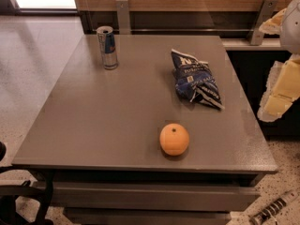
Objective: Pick redbull can
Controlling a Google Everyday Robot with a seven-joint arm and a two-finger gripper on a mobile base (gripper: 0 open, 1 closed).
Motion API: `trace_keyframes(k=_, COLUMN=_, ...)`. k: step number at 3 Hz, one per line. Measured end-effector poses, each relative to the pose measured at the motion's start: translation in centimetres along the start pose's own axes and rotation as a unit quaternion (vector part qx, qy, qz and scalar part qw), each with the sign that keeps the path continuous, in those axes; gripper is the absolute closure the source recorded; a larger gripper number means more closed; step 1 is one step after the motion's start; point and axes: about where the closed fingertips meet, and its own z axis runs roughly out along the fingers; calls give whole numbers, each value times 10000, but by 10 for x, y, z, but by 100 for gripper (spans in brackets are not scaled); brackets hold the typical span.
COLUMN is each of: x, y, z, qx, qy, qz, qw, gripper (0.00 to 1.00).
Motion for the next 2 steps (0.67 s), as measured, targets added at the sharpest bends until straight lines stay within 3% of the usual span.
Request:
trace_keyframes(k=1, x=-1, y=-1, z=0, qx=13, qy=-18, qz=7, qw=10000, gripper=0)
trace_keyframes(k=2, x=-15, y=-11, z=5, qx=167, qy=-250, qz=99, qw=9995, gripper=0)
